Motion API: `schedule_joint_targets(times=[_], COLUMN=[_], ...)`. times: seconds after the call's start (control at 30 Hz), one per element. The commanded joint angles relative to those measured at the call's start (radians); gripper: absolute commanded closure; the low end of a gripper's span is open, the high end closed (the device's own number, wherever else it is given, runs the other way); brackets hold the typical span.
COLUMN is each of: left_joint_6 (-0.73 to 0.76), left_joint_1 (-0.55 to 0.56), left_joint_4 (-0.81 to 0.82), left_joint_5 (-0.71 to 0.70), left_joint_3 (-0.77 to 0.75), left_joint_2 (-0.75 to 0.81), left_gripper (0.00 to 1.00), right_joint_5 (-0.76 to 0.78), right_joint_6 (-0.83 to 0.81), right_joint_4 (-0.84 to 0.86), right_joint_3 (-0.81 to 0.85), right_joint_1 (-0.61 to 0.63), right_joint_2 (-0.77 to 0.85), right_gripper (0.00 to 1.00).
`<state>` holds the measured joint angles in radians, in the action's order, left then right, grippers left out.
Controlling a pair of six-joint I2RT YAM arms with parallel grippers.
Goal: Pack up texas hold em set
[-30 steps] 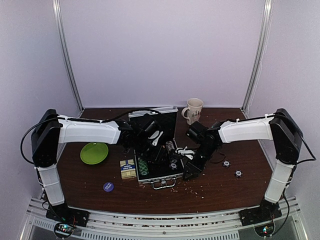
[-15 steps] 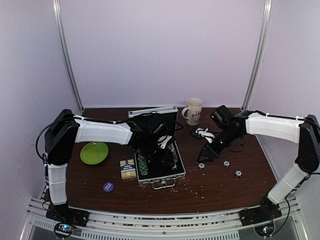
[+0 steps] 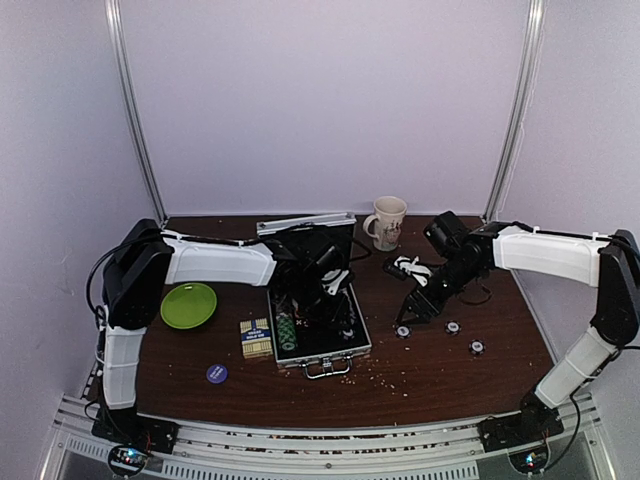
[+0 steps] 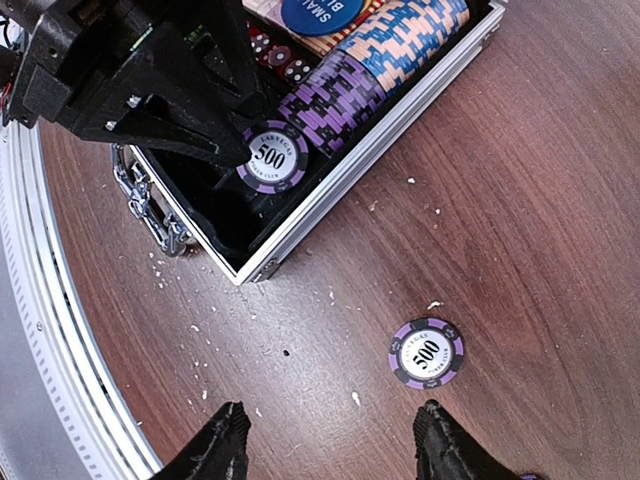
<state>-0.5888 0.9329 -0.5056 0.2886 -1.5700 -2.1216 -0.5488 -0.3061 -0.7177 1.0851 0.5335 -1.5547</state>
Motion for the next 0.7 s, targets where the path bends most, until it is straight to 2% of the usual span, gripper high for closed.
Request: schedule_joint_targets(times=[0.0,0.27,0.67], left_joint_6=[-0.008,0.001,0.032], left_joint_1=[-0.005,-0.005,-0.003], left_joint_4=[-0.038,-0.056,-0.021], left_joint_5=[-0.008,0.049,0.093], left_joint_3=[-0.045,-0.052,-0.061], left_joint_2=[-0.031,-0.050,-0.016], left_gripper=[0.65,0.71,0.88], right_joint_5=[-0.003,-0.013,-0.005], right_joint_6=[-0.013,-0.018,-0.022], right_joint_4=[0.009,0.008,0.014], right_joint_3=[-0.014,-0.013,-0.013], right_joint_1=[-0.016,-0.027,-0.033], right_joint_2=[0.035,0.032,0.014], right_gripper=[0.43,0.43,0.43])
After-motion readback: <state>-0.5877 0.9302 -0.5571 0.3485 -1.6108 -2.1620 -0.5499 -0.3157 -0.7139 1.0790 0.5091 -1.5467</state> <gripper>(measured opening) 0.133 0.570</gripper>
